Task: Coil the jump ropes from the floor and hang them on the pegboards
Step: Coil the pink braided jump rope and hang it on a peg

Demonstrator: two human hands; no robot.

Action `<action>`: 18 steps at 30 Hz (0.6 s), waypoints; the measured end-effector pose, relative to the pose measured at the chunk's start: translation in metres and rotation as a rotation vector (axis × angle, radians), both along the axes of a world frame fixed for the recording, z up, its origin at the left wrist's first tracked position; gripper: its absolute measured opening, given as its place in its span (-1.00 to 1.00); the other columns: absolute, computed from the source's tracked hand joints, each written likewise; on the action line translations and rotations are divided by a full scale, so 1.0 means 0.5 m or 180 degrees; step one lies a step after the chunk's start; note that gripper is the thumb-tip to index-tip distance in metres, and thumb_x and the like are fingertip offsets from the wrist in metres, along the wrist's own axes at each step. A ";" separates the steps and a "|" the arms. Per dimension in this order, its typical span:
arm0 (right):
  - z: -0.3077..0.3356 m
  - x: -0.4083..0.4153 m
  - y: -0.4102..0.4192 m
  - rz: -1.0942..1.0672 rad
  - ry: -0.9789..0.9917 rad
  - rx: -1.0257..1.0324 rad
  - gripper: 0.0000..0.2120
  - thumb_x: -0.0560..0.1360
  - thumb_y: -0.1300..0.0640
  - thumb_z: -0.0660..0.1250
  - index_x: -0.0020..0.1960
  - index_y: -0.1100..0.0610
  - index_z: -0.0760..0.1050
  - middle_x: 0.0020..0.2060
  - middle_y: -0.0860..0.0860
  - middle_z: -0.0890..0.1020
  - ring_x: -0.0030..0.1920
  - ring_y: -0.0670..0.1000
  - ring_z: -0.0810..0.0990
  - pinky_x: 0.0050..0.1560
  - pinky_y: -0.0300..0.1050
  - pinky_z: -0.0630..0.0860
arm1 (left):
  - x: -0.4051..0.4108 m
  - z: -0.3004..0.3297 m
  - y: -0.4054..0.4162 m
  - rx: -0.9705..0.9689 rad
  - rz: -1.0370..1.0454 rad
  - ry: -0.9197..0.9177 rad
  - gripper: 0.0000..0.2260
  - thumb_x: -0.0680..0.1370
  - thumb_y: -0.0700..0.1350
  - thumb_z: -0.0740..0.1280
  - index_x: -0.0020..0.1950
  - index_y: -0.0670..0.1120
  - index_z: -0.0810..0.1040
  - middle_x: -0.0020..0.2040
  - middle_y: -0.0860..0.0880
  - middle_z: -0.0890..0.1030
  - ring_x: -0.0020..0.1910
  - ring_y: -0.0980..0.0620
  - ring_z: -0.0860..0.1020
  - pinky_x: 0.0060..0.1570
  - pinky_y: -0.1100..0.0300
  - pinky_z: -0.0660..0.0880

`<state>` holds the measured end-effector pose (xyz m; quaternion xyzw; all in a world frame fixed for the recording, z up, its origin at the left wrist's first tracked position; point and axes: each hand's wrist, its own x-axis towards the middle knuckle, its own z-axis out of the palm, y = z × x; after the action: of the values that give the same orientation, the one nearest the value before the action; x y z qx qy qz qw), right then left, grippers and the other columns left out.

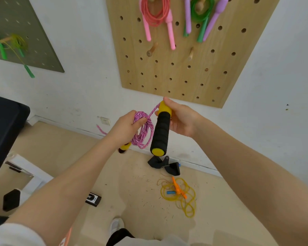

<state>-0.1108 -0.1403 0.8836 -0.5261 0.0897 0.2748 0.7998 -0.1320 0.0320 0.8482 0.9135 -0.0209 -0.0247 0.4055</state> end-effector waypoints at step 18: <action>-0.013 0.005 0.037 -0.1043 -0.0546 -0.0328 -0.58 0.55 0.03 0.26 0.34 0.14 0.27 -0.03 0.07 0.54 -0.13 -0.03 0.57 -0.12 -0.14 0.59 | -0.044 0.006 -0.026 -0.2032 -0.0232 0.1086 -0.81 0.62 -0.20 0.11 -0.07 -0.11 0.50 -0.24 -0.02 0.56 -0.28 0.07 0.51 -0.25 0.27 0.48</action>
<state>-0.1081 -0.1220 0.8773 -0.5662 0.1195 0.0900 0.8106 -0.1539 0.0189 0.8514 0.7223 0.0078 -0.1834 0.6668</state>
